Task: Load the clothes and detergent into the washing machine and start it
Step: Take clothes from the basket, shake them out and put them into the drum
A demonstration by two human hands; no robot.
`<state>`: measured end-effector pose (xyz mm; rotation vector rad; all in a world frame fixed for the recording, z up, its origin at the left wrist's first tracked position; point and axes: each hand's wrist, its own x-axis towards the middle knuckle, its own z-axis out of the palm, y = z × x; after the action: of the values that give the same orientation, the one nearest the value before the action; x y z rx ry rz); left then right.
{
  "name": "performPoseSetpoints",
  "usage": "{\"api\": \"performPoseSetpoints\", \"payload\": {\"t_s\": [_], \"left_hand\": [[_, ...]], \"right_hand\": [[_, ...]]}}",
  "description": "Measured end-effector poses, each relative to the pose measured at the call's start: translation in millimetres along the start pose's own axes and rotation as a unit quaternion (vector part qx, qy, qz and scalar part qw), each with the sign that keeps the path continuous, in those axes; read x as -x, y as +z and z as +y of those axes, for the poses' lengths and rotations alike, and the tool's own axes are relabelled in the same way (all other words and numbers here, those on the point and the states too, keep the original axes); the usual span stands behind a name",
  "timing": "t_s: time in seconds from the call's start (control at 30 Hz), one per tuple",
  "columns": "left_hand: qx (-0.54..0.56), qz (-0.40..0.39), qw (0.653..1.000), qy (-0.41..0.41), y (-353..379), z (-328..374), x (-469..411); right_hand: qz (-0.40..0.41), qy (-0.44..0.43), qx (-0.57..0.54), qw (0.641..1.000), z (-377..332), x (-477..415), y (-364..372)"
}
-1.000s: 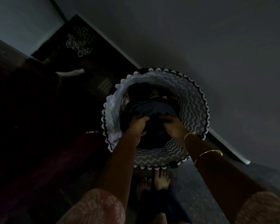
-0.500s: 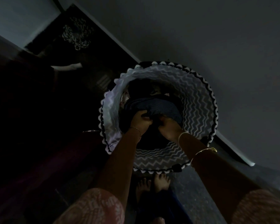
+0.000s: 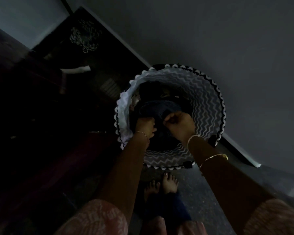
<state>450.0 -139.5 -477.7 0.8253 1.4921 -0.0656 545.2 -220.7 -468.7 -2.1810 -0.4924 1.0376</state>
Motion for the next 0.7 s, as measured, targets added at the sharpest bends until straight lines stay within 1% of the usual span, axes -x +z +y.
{"api": "performPoseSetpoints", "payload": {"t_s": [0.1,0.17,0.23,0.37,0.47,0.57,0.6,0.67,0.7], "left_hand": [[0.088,-0.041,0.991,-0.087,-13,2,41],[0.150,-0.075,0.979,-0.117,-22,5,71],[0.207,-0.104,0.964,-0.133,-29,12,102],[0.254,-0.149,0.947,-0.128,-35,36,167],[0.264,-0.173,0.941,-0.123,-38,50,210],[0.288,-0.201,0.929,-0.118,-40,65,250],[0.293,-0.212,0.925,-0.114,-41,71,262],[0.293,-0.241,0.920,-0.101,-43,83,282],[0.294,-0.260,0.915,-0.091,-45,90,291]], "right_hand": [[0.003,0.014,-0.164,0.986,-22,26,-8],[-0.006,0.017,-0.278,0.961,-41,45,-22],[-0.016,0.023,-0.354,0.935,-59,66,-43],[-0.079,0.034,-0.441,0.893,-107,117,-92],[-0.128,0.021,-0.507,0.852,-144,154,-123],[-0.171,-0.001,-0.548,0.819,-181,185,-150],[-0.193,-0.017,-0.555,0.809,-192,194,-157],[-0.243,-0.044,-0.578,0.778,-212,210,-171],[-0.263,-0.052,-0.579,0.770,-220,217,-178]]}}
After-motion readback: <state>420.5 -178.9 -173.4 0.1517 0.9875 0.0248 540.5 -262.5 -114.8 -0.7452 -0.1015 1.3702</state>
